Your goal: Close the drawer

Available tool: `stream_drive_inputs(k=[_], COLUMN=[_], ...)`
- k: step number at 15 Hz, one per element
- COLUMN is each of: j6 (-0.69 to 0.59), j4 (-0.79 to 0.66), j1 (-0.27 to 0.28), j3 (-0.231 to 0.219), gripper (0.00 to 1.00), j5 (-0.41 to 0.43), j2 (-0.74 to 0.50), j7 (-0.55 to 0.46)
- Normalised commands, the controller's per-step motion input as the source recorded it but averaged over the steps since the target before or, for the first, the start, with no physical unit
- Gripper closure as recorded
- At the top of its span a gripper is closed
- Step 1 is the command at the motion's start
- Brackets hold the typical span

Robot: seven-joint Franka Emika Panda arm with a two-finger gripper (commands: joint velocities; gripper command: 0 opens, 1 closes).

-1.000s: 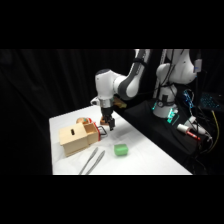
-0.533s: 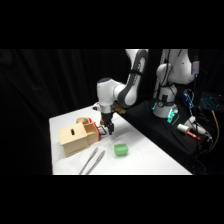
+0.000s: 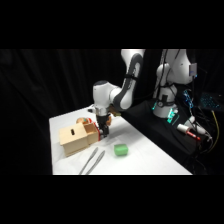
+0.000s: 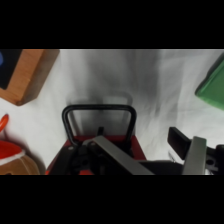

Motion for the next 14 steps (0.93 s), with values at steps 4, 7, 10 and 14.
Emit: stream_drive_inputs(k=[4,7,10,14], j6=[-0.18,-0.30,-0.33,-0.27], j4=[0.52,0.63,0.63,0.55], j1=[-0.067,-0.079,-0.019,0.019], j3=[0.056,0.073,0.030,0.020], gripper=[0.00,0.00,0.00,0.00], j5=[-0.082,-0.075,-0.118,-0.114], j2=[0.28,0.34,0.28,0.20], j7=[-0.14,-0.17,-0.13,-0.12])
